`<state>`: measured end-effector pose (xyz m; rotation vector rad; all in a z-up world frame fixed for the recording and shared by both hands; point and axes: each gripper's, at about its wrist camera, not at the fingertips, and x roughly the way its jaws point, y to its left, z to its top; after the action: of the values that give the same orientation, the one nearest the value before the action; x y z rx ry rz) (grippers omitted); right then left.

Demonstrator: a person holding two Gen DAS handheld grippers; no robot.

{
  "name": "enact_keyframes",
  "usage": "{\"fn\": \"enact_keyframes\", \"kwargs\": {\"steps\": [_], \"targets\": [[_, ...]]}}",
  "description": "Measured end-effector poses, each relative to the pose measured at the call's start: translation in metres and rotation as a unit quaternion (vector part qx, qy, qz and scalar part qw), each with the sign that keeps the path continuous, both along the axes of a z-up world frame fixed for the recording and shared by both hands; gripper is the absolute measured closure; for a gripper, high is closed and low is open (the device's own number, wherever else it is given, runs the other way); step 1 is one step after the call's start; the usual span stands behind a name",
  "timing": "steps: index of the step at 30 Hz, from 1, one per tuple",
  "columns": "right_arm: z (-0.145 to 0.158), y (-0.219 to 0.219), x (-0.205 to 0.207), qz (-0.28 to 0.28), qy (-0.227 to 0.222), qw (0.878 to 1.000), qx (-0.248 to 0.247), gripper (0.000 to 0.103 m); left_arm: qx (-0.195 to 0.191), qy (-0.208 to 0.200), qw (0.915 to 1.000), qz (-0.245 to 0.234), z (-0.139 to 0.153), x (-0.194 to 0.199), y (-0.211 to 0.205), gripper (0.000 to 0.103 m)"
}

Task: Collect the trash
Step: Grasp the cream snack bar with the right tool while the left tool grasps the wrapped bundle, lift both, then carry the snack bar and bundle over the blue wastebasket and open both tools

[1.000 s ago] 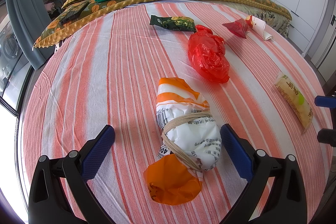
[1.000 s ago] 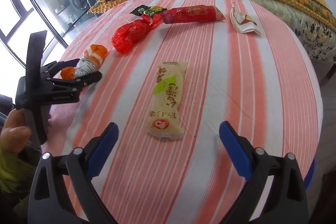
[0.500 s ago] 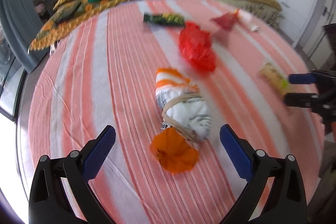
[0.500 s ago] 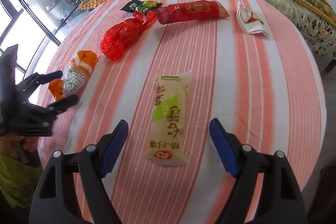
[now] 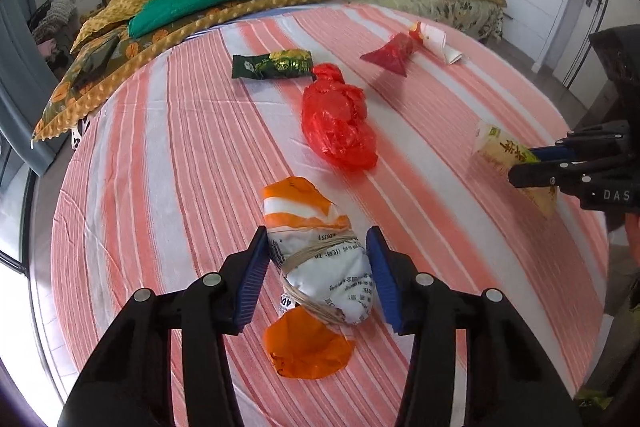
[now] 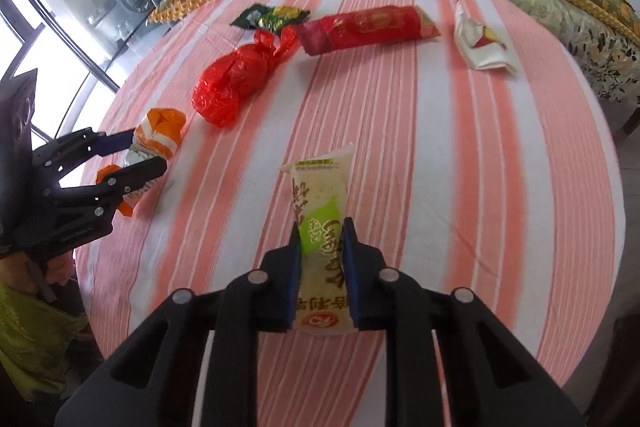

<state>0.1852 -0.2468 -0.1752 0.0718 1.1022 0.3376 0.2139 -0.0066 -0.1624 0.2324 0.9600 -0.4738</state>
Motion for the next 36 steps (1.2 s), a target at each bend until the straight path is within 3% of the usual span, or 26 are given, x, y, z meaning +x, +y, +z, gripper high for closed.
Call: {"fn": "enact_keyframes", "kwargs": {"steps": [6, 9, 15, 19, 23, 28, 32, 34, 35, 36], "targets": [[0.025, -0.039, -0.029, -0.023, -0.032, 0.998, 0.05, 0.085, -0.054, -0.014, 0.9981, -0.025, 0.03, -0.031, -0.015, 0.055], [0.038, -0.081, -0.048, -0.057, -0.048, 0.995, 0.071, 0.085, -0.075, -0.018, 0.995, -0.063, 0.045, -0.05, -0.05, 0.055], [0.047, -0.196, -0.09, -0.165, -0.076, 0.982, 0.053, 0.085, -0.117, -0.013, 0.9799, -0.161, 0.068, -0.083, -0.162, 0.055], [0.028, -0.277, -0.121, -0.241, -0.067, 0.967, 0.045, 0.085, -0.131, 0.001, 0.9679, -0.214, 0.07, -0.096, -0.248, 0.055], [0.002, -0.331, -0.143, -0.288, -0.051, 0.955, 0.05, 0.085, -0.135, 0.027, 0.9596, -0.245, 0.059, -0.103, -0.327, 0.055], [-0.037, -0.381, -0.156, -0.328, -0.026, 0.942, 0.073, 0.085, -0.122, 0.057, 0.9553, -0.263, 0.03, -0.106, -0.406, 0.054], [-0.066, -0.404, -0.155, -0.342, -0.008, 0.936, 0.087, 0.084, -0.113, 0.078, 0.956, -0.259, 0.001, -0.099, -0.447, 0.053], [-0.082, -0.415, -0.153, -0.346, 0.004, 0.933, 0.098, 0.08, -0.11, 0.085, 0.9568, -0.255, -0.014, -0.093, -0.464, 0.045], [-0.088, -0.419, -0.153, -0.352, 0.007, 0.931, 0.101, 0.06, -0.113, 0.086, 0.9568, -0.254, -0.02, -0.091, -0.468, 0.036], [-0.095, -0.425, -0.152, -0.36, 0.007, 0.927, 0.107, 0.049, -0.116, 0.086, 0.9568, -0.252, -0.023, -0.091, -0.471, 0.033]]}}
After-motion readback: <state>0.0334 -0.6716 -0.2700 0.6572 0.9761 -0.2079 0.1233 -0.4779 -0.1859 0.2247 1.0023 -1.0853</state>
